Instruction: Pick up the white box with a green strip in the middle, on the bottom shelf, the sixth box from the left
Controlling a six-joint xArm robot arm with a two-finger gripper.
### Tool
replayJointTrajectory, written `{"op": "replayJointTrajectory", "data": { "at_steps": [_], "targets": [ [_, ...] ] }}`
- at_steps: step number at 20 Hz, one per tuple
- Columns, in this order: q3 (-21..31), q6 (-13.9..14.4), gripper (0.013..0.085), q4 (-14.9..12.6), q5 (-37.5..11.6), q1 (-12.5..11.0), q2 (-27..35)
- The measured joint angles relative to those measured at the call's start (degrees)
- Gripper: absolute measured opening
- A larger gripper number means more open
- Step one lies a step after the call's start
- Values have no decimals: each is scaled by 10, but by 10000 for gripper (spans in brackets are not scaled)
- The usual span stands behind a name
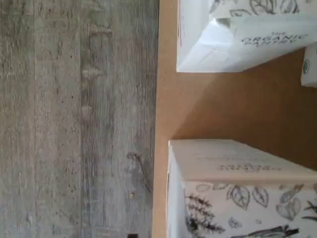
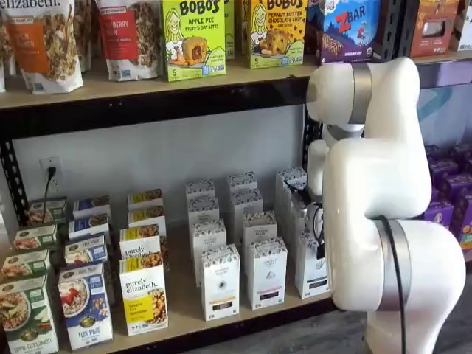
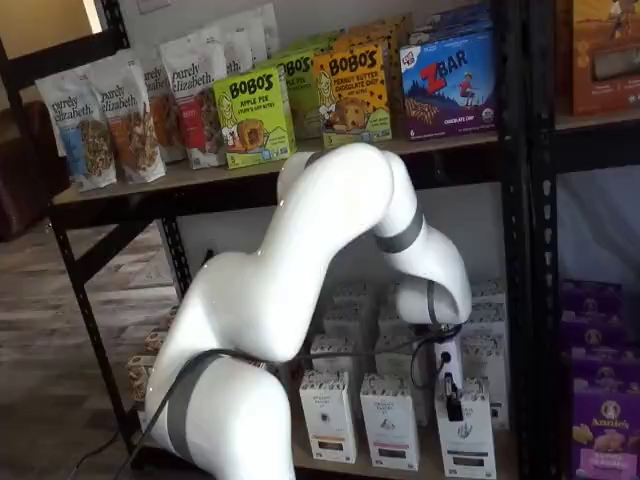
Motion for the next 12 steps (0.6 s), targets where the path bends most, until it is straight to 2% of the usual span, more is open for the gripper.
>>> {"op": "replayJointTrajectory", "data": {
  "at_steps": [9,12],
  "targets": [
    [-22,50,850,-47,5,8,22],
    [-25,55,850,-51,8,9,25]
  ]
}}
